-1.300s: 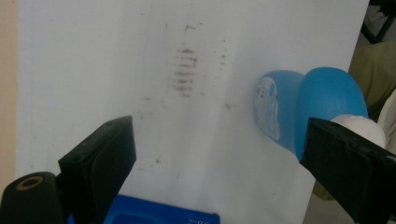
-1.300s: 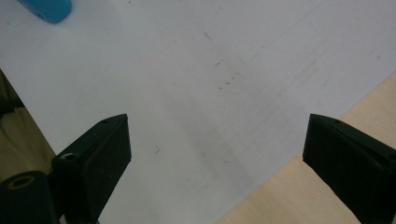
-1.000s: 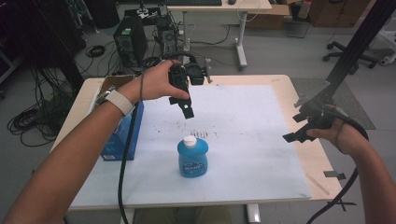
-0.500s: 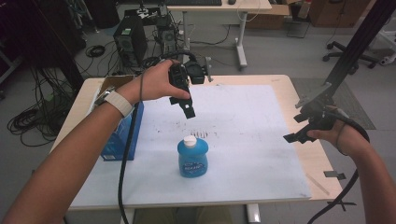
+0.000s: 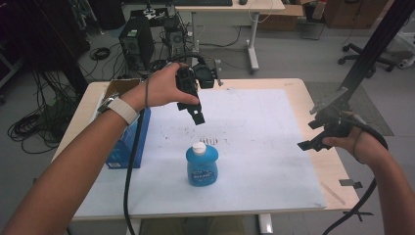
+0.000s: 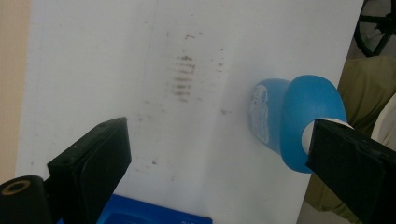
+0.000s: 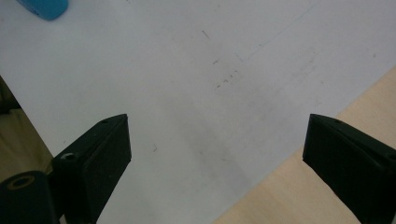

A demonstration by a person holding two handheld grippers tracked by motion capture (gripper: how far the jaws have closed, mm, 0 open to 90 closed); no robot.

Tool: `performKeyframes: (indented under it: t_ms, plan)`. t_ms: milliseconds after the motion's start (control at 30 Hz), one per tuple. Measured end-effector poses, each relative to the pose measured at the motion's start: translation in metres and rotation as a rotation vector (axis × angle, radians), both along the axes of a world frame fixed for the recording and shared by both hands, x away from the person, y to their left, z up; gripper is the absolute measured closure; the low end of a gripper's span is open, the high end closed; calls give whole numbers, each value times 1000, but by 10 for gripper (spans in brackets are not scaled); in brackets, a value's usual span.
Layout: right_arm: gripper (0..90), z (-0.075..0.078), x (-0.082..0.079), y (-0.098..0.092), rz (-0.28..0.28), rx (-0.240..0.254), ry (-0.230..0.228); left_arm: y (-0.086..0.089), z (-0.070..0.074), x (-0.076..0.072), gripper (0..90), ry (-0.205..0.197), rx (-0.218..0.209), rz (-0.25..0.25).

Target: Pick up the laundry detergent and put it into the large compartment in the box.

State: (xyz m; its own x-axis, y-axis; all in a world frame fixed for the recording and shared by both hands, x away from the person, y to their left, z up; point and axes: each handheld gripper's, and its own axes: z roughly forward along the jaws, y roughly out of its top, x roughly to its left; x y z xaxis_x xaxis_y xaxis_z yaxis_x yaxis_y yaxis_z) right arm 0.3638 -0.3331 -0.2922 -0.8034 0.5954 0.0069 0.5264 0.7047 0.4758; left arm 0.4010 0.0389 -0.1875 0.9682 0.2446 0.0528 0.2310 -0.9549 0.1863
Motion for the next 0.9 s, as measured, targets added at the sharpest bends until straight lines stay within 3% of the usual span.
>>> performKeyframes:
  t_ms: [433, 900]
  plan:
    - [78, -4, 1, -2, -4, -2, 9, 2, 5, -11, 64, 1, -32, 0]
    - [78, -6, -2, -3, -7, -5, 10, 6, 11, -21, 65, -5, -37, 7]
